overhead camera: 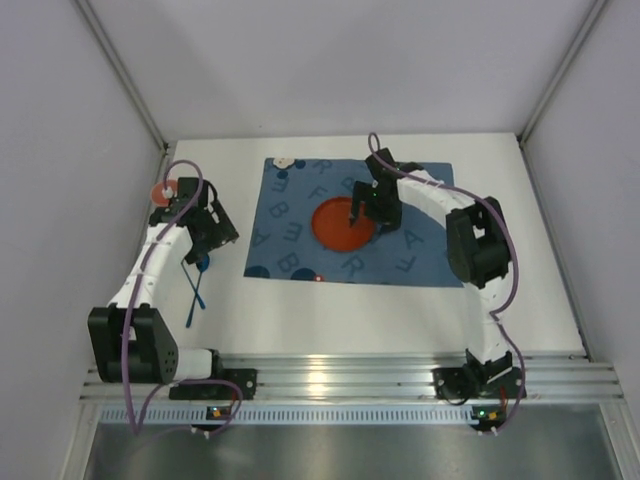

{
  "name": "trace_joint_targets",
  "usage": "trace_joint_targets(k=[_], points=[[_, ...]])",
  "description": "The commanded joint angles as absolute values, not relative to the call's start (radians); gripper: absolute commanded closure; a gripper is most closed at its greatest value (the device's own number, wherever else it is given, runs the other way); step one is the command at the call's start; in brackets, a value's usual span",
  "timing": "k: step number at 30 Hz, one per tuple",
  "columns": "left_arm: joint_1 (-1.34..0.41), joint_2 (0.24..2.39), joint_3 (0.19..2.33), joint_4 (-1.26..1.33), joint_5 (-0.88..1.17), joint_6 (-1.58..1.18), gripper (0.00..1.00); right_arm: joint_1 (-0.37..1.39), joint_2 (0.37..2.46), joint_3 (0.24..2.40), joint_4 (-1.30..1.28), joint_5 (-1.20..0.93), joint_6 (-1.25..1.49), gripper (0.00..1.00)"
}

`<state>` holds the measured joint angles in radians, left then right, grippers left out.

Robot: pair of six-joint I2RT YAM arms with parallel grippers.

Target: Set the dinner table for one person

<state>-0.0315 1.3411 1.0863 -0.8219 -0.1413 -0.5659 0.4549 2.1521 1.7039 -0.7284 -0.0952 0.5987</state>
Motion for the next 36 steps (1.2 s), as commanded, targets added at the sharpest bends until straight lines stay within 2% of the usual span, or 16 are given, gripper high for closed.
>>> trace_joint_targets(k=[1, 4, 10, 13, 18, 25, 30, 31, 33, 36], points=[[0.024, 1.362, 1.137, -0.801, -0.218, -0.52, 0.12, 0.453, 1.985, 1.706, -0.759, -0.094, 0.575, 0.11], [0.113, 1.419, 1.157, -0.841, -0.275, -0.482, 0.13, 0.453, 1.856, 1.698, -0.776, -0.107, 0.578, 0.09], [0.216, 1.6, 1.155, -0.847, -0.224, -0.381, 0.13, 0.445, 1.683, 1.62, -0.827, -0.137, 0.583, 0.08], [0.218, 1.676, 1.143, -0.841, -0.184, -0.373, 0.13, 0.44, 1.66, 1.559, -0.834, -0.13, 0.581, 0.09], [0.218, 1.723, 1.088, -0.796, -0.101, -0.365, 0.19, 0.433, 1.626, 1.496, -0.85, -0.112, 0.584, 0.09], [0.218, 1.813, 1.092, -0.787, -0.123, -0.377, 0.29, 0.431, 1.605, 1.477, -0.862, -0.1, 0.589, 0.09], [0.216, 1.917, 1.135, -0.769, -0.104, -0.379, 0.49, 0.426, 1.591, 1.474, -0.879, -0.078, 0.583, 0.09], [0.216, 1.934, 1.138, -0.762, -0.103, -0.376, 0.56, 0.423, 1.586, 1.471, -0.88, -0.077, 0.58, 0.09], [0.218, 1.974, 1.144, -0.749, -0.103, -0.379, 0.59, 0.419, 1.585, 1.463, -0.882, -0.072, 0.581, 0.09], [0.218, 1.996, 1.15, -0.729, -0.087, -0.382, 0.71, 0.416, 1.578, 1.456, -0.884, -0.064, 0.581, 0.09]])
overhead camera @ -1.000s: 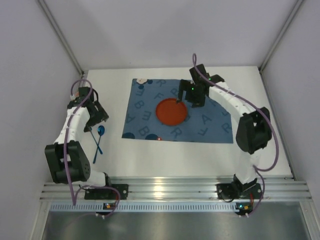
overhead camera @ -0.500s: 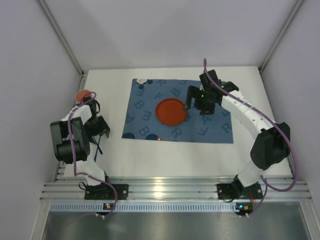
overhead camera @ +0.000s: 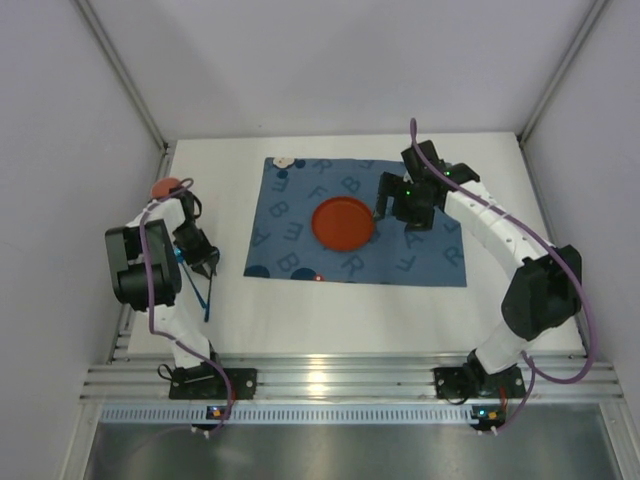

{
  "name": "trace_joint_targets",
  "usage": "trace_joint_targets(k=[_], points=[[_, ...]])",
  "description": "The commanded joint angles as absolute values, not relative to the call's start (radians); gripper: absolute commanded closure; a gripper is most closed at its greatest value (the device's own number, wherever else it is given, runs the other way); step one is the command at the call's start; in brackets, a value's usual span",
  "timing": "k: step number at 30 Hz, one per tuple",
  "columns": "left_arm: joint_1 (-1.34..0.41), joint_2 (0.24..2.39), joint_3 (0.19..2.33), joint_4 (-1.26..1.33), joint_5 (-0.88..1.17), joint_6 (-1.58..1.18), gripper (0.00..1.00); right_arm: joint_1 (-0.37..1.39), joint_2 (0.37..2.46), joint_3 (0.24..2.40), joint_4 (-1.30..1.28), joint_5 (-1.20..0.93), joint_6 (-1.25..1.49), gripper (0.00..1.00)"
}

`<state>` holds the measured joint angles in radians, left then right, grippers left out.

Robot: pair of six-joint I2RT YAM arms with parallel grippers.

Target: Set the dinner table for one person

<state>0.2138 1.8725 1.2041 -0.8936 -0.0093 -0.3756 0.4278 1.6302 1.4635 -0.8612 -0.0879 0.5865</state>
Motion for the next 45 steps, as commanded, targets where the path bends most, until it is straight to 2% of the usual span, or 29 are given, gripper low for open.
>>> trace_joint_targets(k=[1, 3, 4, 13, 25, 31, 37, 45], points=[[0.216, 2.0, 1.15, -0.726, -0.083, -0.382, 0.75, 0.414, 1.575, 1.454, -0.884, -0.063, 0.581, 0.1], [0.216, 2.0, 1.154, -0.726, -0.098, -0.383, 0.99, 0.413, 1.571, 1.445, -0.885, -0.057, 0.583, 0.09], [0.215, 1.999, 1.154, -0.726, -0.104, -0.387, 1.0, 0.41, 1.563, 1.44, -0.885, -0.057, 0.583, 0.1], [0.212, 1.913, 1.198, -0.767, -0.1, -0.413, 1.0, 0.388, 1.529, 1.42, -0.885, -0.07, 0.571, 0.1], [0.086, 1.707, 1.462, -0.966, -0.117, -0.495, 1.0, 0.38, 1.437, 1.505, -0.899, -0.107, 0.564, 0.1], [-0.173, 1.732, 1.638, -0.996, -0.095, -0.652, 1.0, 0.362, 1.338, 1.47, -0.92, -0.107, 0.588, 0.1], [-0.411, 1.842, 1.8, -0.869, -0.008, -0.753, 1.0, 0.318, 1.21, 1.433, -1.008, -0.081, 0.589, 0.1], [-0.708, 2.196, 2.087, -0.664, 0.031, -0.744, 1.0, 0.256, 1.033, 1.371, -1.162, -0.066, 0.598, 0.1]])
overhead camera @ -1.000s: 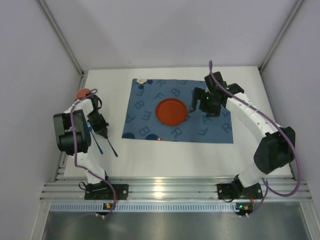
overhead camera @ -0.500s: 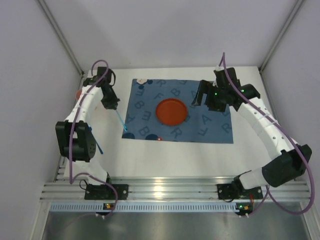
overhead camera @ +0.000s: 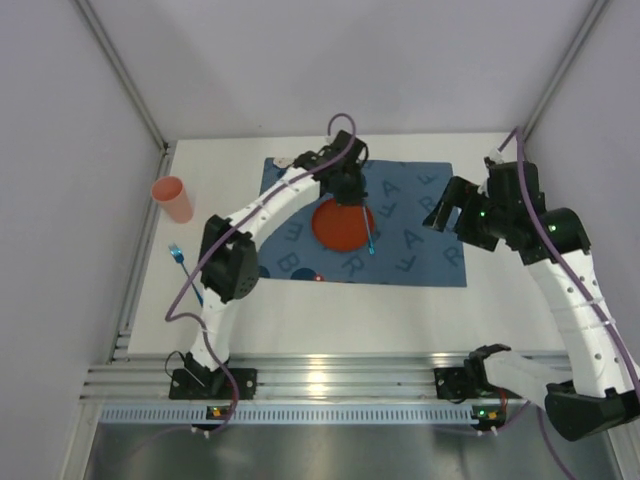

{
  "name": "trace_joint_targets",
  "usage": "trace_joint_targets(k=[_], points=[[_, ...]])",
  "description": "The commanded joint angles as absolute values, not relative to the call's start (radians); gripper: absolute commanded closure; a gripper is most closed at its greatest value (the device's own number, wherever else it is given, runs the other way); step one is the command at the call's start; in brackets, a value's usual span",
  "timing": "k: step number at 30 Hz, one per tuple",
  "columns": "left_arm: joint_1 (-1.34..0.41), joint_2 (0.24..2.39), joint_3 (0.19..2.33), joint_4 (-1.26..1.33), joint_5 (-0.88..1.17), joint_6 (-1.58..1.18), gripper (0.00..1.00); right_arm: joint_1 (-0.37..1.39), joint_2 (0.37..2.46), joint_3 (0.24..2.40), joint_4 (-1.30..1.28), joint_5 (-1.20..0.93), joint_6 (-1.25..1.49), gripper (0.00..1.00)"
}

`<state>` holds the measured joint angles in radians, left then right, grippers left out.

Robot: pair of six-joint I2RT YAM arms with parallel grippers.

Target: Set the dinner table for one person

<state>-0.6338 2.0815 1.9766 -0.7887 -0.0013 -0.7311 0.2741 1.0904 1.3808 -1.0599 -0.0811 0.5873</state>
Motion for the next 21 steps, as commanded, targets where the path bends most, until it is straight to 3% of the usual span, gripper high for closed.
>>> trace_joint_targets(k=[1, 5, 14, 17, 21], points=[[-0.724, 2.242, 2.174, -0.663, 0.029, -0.739, 1.0, 0.256, 1.02, 1.373, -1.179, -0.055, 0.595, 0.1], [-0.781, 2.405, 2.339, -0.66, 0.034, -0.7, 1.0, 0.253, 0.971, 1.394, -1.265, -0.026, 0.588, 0.1], [-0.792, 2.5, 2.339, -0.585, 0.009, -0.707, 1.0, 0.25, 0.93, 1.381, -1.351, 0.026, 0.56, 0.09], [-0.788, 2.516, 2.364, -0.549, -0.044, -0.71, 0.89, 0.25, 0.948, 1.359, -1.338, 0.011, 0.552, 0.09], [-0.787, 2.523, 2.433, -0.546, -0.044, -0.706, 0.57, 0.25, 0.983, 1.347, -1.307, 0.005, 0.535, 0.1]])
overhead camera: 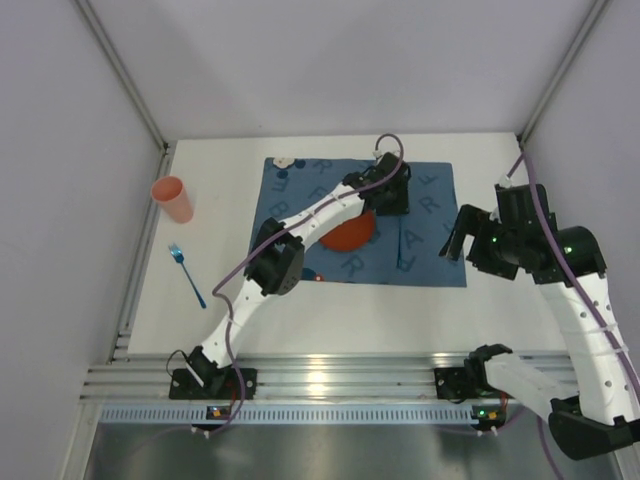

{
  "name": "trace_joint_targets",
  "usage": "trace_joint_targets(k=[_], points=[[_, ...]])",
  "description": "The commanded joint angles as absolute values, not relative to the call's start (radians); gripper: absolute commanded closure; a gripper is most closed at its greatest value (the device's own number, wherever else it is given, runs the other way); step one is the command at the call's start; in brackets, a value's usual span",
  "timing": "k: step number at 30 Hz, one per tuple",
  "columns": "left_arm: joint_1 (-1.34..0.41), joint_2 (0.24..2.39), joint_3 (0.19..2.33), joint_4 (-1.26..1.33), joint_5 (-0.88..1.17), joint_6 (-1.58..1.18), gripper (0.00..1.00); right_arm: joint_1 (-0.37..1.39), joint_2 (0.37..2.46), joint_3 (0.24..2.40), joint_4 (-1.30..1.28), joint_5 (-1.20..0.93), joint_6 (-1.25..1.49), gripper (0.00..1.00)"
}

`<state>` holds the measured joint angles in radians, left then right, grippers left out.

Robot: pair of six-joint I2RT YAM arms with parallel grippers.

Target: Set the dinner table for one person

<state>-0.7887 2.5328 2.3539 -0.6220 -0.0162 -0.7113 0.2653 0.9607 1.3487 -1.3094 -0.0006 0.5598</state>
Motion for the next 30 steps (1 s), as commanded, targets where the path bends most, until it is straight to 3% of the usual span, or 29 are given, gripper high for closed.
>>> trace_joint_targets(k=[1, 2, 3, 4, 8, 11, 12, 13, 16, 19, 24, 30], points=[[-0.785, 2.511, 2.431, -0.543, -0.041, -0.703, 0.41, 0.25, 0.991, 1.348, -1.302, 0.005, 0.526, 0.1], [-0.785, 2.497, 2.428, -0.554, -0.041, -0.689, 0.35, 0.25, 0.997, 1.348, -1.299, 0.005, 0.52, 0.1], [-0.784, 2.459, 2.422, -0.563, -0.043, -0.684, 0.22, 0.252, 1.009, 1.348, -1.289, -0.009, 0.517, 0.1], [-0.778, 2.435, 2.405, -0.572, -0.041, -0.681, 0.18, 0.25, 1.015, 1.347, -1.281, -0.029, 0.512, 0.1], [-0.736, 2.228, 2.268, -0.67, -0.136, -0.652, 0.19, 0.25, 1.037, 1.338, -1.235, -0.069, 0.5, 0.1], [-0.651, 1.979, 2.0, -0.752, -0.242, -0.666, 0.21, 0.25, 1.049, 1.338, -1.215, -0.1, 0.491, 0.1], [-0.615, 1.915, 1.815, -0.767, -0.277, -0.673, 0.21, 0.25, 1.052, 1.336, -1.198, -0.106, 0.489, 0.1], [-0.529, 1.773, 1.71, -0.759, -0.284, -0.695, 0.22, 0.252, 1.054, 1.324, -1.189, -0.121, 0.485, 0.1], [-0.311, 1.596, 1.345, -0.739, -0.262, -0.718, 0.24, 0.249, 1.061, 1.28, -1.144, -0.152, 0.479, 0.1], [-0.128, 1.422, 1.11, -0.744, -0.267, -0.677, 0.25, 0.252, 1.072, 1.255, -1.121, -0.184, 0.474, 0.11], [0.122, 1.328, 0.925, -0.738, -0.262, -0.526, 0.25, 0.258, 1.078, 1.238, -1.086, -0.216, 0.482, 0.11], [0.308, 1.411, 0.946, -0.72, -0.244, -0.462, 0.33, 0.261, 1.058, 1.223, -1.072, -0.216, 0.491, 0.11]])
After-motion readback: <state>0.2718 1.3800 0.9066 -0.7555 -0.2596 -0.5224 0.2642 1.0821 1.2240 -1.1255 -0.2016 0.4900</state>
